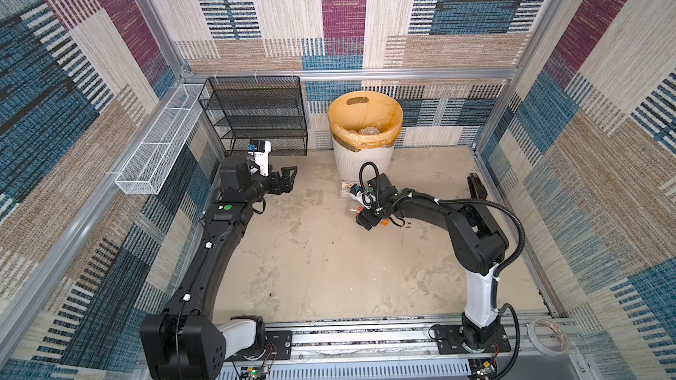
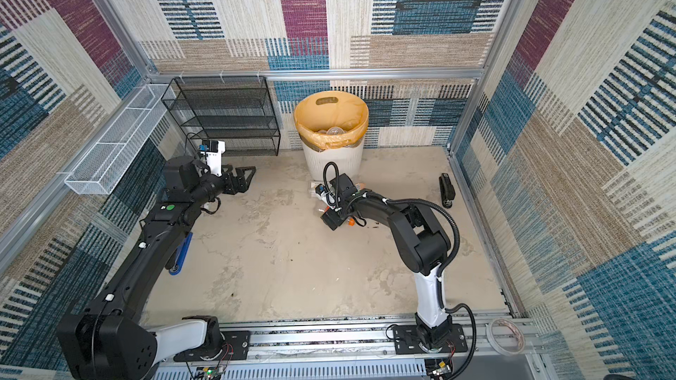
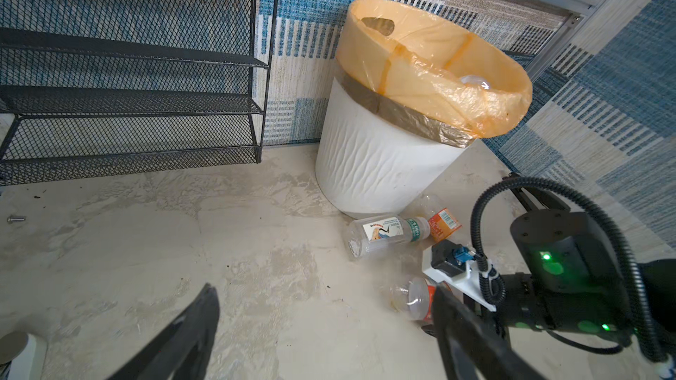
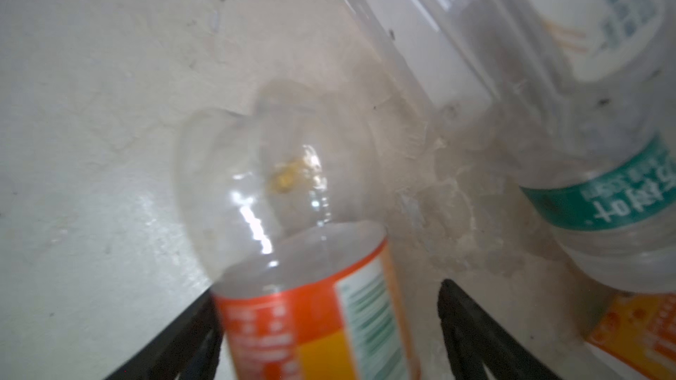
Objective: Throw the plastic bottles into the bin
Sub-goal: 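Lower the right gripper onto an orange-labelled bottle and close it while the left arm withdraws, then lift the orange-labelled bottle with the right gripper and carry it over the bin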
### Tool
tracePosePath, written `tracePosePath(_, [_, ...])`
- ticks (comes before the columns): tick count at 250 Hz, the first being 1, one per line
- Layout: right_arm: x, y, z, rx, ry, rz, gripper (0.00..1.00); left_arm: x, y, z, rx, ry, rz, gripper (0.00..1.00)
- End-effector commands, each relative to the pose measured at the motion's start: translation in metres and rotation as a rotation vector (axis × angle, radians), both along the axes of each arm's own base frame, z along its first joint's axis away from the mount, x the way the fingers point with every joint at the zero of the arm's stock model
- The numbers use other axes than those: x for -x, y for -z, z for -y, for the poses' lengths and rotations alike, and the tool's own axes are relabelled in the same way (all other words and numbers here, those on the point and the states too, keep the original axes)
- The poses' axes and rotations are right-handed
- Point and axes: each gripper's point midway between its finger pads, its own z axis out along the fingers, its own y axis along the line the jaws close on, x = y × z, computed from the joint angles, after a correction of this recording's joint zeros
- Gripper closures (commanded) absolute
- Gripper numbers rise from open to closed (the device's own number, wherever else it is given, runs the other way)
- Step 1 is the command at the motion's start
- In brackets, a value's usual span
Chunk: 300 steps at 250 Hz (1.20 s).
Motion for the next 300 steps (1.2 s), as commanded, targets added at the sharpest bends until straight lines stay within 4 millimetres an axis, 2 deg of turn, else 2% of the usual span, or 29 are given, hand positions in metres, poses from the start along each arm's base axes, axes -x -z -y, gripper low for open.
tracePosePath(1, [-0.006,0.001,-0.004,0.014,-0.004,0.041,0.15,-0.001,-0.008,0.004,0.033,0.021,0.033,0.09])
tracePosePath(41, [-0.004,-0.008,-0.013,-0.027,-0.007,0.057,0.26,-0.002,-0.008,0.004,0.042,0.025,0.029,0.1])
tracePosePath(87, [0.009,-0.026,-0.019,-0.089,-0.025,0.066,0.46,-0.003,-0.004,0.006,0.055,0.032,0.018,0.11])
tracePosePath(109, [0.015,-0.035,-0.017,-0.112,-0.011,0.066,0.47,-0.004,-0.004,0.007,0.062,0.037,0.016,0.12])
tracePosePath(135, [0.022,-0.057,-0.014,-0.156,0.006,0.094,0.46,-0.003,-0.004,0.007,0.065,0.039,0.014,0.12])
tracePosePath(166, [0.027,-0.098,-0.007,-0.223,0.041,0.171,0.47,-0.003,-0.004,0.008,0.075,0.044,0.015,0.13])
tracePosePath(224, [0.034,-0.199,0.015,-0.419,0.109,0.445,0.47,0.003,-0.012,0.023,0.122,0.125,0.068,0.13])
tracePosePath(261, [0.045,-0.255,0.043,-0.543,0.18,0.62,0.47,0.015,-0.019,0.036,0.097,0.181,0.132,0.13])
tracePosePath(300, [0.065,-0.31,0.082,-0.677,0.267,0.84,0.48,0.033,-0.017,0.066,0.042,0.284,0.195,0.13])
